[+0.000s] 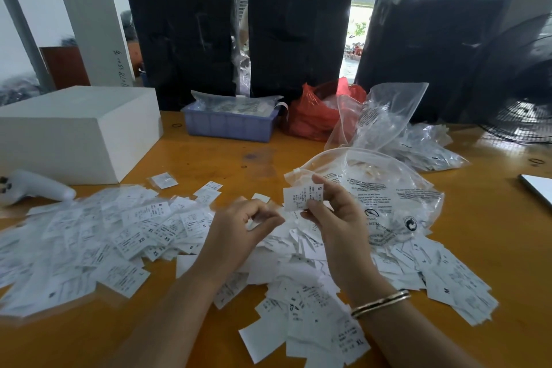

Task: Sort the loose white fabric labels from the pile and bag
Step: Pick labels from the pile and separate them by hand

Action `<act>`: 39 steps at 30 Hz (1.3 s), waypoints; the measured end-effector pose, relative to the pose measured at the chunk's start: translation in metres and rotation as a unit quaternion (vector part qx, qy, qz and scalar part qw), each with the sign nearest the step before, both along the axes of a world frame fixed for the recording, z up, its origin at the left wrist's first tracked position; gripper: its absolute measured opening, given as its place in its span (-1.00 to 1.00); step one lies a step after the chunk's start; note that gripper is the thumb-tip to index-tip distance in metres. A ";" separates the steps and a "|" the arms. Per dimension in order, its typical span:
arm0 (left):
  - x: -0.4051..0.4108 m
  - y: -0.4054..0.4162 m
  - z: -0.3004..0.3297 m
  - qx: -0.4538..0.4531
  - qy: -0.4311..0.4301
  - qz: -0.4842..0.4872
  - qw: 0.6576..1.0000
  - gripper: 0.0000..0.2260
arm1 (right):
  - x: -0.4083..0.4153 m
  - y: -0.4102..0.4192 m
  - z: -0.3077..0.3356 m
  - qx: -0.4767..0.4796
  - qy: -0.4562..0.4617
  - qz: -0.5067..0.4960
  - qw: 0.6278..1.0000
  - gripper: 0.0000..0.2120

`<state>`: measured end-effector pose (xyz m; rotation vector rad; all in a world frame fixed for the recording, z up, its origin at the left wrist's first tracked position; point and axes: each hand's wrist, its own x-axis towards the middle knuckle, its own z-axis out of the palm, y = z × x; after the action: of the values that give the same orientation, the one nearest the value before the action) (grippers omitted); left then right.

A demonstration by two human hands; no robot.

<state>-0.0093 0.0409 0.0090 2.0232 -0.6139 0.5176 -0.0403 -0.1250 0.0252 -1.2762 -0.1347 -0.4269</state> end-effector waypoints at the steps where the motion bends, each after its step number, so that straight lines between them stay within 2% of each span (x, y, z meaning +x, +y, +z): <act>1: 0.000 0.000 0.000 -0.002 0.000 0.001 1.000 -0.64 | 0.000 0.000 -0.001 -0.004 -0.002 0.002 1.000 -0.67; 8: -0.001 0.000 0.002 -0.017 0.011 0.006 1.000 -0.75 | 0.001 -0.001 -0.002 -0.030 -0.010 -0.018 0.999 -0.69; 12: -0.002 0.000 0.002 -0.020 0.009 0.006 1.000 -0.68 | 0.002 -0.001 -0.005 -0.042 -0.021 -0.013 0.999 -0.66; 15: -0.002 0.000 0.001 -0.021 0.005 0.002 1.000 -0.65 | 0.003 -0.002 -0.005 -0.003 -0.033 0.011 0.999 -0.61; 20: -0.001 0.000 0.001 -0.015 0.018 -0.002 1.000 -0.60 | 0.005 -0.009 -0.001 0.070 -0.013 0.023 0.997 -0.73; 22: -0.001 0.000 0.001 -0.017 0.020 -0.001 1.000 -0.62 | 0.005 -0.012 0.000 0.034 -0.006 0.032 0.999 -0.73; 24: -0.001 0.000 0.000 -0.015 0.014 -0.002 1.000 -0.67 | 0.005 -0.014 0.001 -0.064 -0.020 0.034 0.997 -0.67; 26: -0.001 0.000 0.001 -0.009 0.007 -0.002 1.000 -0.73 | 0.004 -0.015 0.002 -0.179 -0.051 0.029 0.982 -0.56; 28: -0.002 0.000 0.003 -0.003 0.003 -0.002 1.000 -0.78 | 0.002 -0.015 0.004 -0.252 -0.071 0.011 0.965 -0.52; 31: -0.004 0.000 0.006 0.017 -0.012 -0.008 1.000 -0.82 | 0.000 -0.015 0.004 -0.304 -0.091 -0.005 0.948 -0.53; 36: -0.004 -0.001 0.006 0.031 -0.021 -0.009 0.999 -0.69 | -0.002 -0.015 0.005 -0.330 -0.085 0.004 0.940 -0.56; 39: -0.003 -0.001 0.005 0.051 -0.020 -0.014 0.998 -0.67 | -0.003 -0.014 0.005 -0.365 -0.087 0.001 0.927 -0.58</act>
<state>-0.0125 0.0401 0.0143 2.1006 -0.7058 0.5205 -0.0432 -0.1391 0.0298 -1.9685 -0.4792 -0.5108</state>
